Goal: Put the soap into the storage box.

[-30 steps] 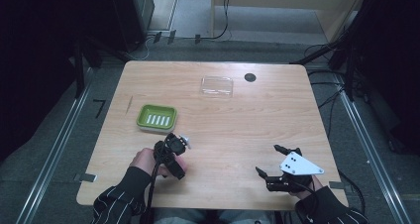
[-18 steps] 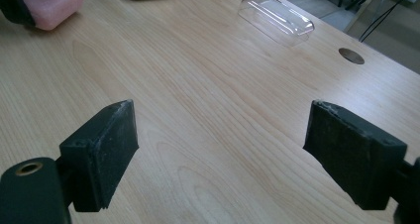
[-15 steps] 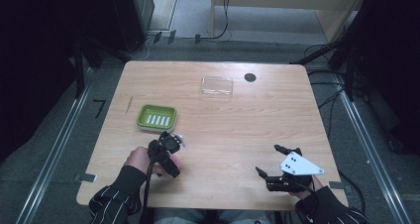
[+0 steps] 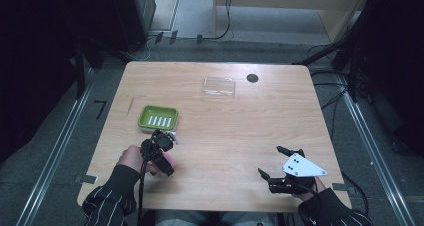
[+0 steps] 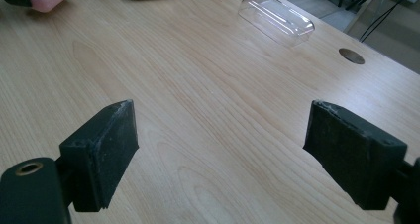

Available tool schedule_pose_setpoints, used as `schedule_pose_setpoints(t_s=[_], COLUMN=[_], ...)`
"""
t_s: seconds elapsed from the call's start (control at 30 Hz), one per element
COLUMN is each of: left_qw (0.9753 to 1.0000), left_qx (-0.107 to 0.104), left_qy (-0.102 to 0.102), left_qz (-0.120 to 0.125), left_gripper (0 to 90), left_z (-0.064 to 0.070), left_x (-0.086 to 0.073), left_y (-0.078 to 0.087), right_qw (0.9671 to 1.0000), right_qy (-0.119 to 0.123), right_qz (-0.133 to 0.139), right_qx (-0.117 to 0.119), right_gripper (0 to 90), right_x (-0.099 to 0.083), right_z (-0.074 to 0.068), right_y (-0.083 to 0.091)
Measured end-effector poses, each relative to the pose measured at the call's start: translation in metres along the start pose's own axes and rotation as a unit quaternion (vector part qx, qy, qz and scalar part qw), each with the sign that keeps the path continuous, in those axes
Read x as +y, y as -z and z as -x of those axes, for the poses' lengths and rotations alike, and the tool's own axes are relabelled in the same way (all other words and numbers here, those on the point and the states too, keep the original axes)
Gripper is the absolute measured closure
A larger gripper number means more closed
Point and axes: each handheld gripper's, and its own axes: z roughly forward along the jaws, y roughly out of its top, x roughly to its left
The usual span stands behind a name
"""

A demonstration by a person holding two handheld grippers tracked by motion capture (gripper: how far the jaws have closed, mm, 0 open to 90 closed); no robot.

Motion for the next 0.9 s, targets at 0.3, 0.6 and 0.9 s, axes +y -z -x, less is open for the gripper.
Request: schedule_pose_setpoints(t_s=[0.3,0.6,0.9], left_qw=[0.9999,0.9998,0.9995], left_qx=[0.004,0.008,0.008], left_qy=[0.010,0.021,0.029], left_qz=[-0.004,0.001,0.003], left_gripper=[13.8,13.8,13.8], left_z=[-0.007,-0.015,-0.022], left_x=[-0.002,-0.003,-0.002], left_y=[0.003,0.006,0.010], right_qw=[1.0000,1.0000,1.0000], right_qy=[0.000,0.000,0.000], right_qz=[0.000,0.000,0.000], right_qx=[0.001,0.001,0.000], right_gripper=[13.8,13.8,13.8], right_x=[0.000,0.000,0.000], right_z=[0.000,0.000,0.000], right_y=[0.000,0.000,0.000])
